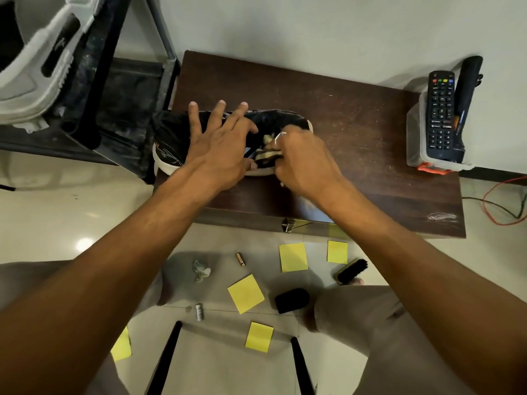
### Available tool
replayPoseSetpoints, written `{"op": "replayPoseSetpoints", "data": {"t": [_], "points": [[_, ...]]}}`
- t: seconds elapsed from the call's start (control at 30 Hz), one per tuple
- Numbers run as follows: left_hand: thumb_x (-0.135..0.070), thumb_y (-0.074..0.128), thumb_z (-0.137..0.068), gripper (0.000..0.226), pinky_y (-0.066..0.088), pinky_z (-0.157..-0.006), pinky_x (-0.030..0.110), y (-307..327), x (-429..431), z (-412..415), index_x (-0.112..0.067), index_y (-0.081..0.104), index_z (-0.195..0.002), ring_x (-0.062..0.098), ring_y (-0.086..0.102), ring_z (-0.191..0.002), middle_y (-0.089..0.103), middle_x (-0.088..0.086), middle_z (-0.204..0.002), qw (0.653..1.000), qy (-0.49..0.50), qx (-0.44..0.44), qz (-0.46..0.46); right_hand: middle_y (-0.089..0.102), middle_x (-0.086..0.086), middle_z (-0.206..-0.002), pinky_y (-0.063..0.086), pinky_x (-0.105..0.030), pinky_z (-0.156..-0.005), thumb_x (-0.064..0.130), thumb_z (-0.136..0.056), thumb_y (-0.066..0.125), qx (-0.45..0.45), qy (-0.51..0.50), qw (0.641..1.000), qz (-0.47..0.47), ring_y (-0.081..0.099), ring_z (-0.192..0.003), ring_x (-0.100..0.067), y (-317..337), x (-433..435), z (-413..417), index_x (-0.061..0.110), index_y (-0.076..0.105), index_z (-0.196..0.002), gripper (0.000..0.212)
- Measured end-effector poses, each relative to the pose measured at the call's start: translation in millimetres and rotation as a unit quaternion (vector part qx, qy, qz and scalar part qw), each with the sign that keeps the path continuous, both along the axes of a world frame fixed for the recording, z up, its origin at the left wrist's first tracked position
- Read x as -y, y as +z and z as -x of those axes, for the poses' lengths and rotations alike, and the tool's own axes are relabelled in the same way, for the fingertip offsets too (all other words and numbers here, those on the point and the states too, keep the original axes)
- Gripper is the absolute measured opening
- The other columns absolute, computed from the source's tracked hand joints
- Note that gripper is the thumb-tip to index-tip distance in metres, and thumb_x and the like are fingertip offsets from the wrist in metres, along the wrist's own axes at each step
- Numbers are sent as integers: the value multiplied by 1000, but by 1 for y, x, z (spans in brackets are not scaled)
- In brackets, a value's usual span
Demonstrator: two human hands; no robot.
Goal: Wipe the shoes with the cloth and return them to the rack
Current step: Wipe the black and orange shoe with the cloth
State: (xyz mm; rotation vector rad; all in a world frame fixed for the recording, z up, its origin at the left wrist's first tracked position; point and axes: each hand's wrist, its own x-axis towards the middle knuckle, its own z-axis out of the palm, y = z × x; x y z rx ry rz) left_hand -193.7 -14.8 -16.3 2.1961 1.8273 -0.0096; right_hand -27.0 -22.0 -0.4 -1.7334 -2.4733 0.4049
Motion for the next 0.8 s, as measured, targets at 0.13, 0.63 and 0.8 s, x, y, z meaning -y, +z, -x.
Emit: {"op": "replayPoseSetpoints", "data": {"t": [0.13,0.63,0.8], "points": [[-21,70,-90,60,-14,-119,63,1,-2,2,-32,42,-143,28,0,-158,10,-4,-171,1000,1,0,1,67,-4,-101,42,-21,-69,1,-85,61,-85,-15,992,88,64,-92,-21,-2,1,4,10,77,-106,27],[-35,73,-89,62,-15,-119,63,1,-1,0,-32,43,-143,28,-1,-158,10,-4,-171,1000,5,9,5,51,-6,-102,37,-27,-63,7,-88,64,-34,-44,998,32,59,-82,-25,-2,10,10,6,72,-102,16],[-29,75,-88,64,-15,-119,62,4,-1,0,-30,43,-143,28,-2,-158,10,-3,-171,1000,4,18,15,72,2,-79,44,-18,-57,13,-87,69,-171,-69,962,203,63,-67,-6,9,-9,-1,19,80,-88,12]]}}
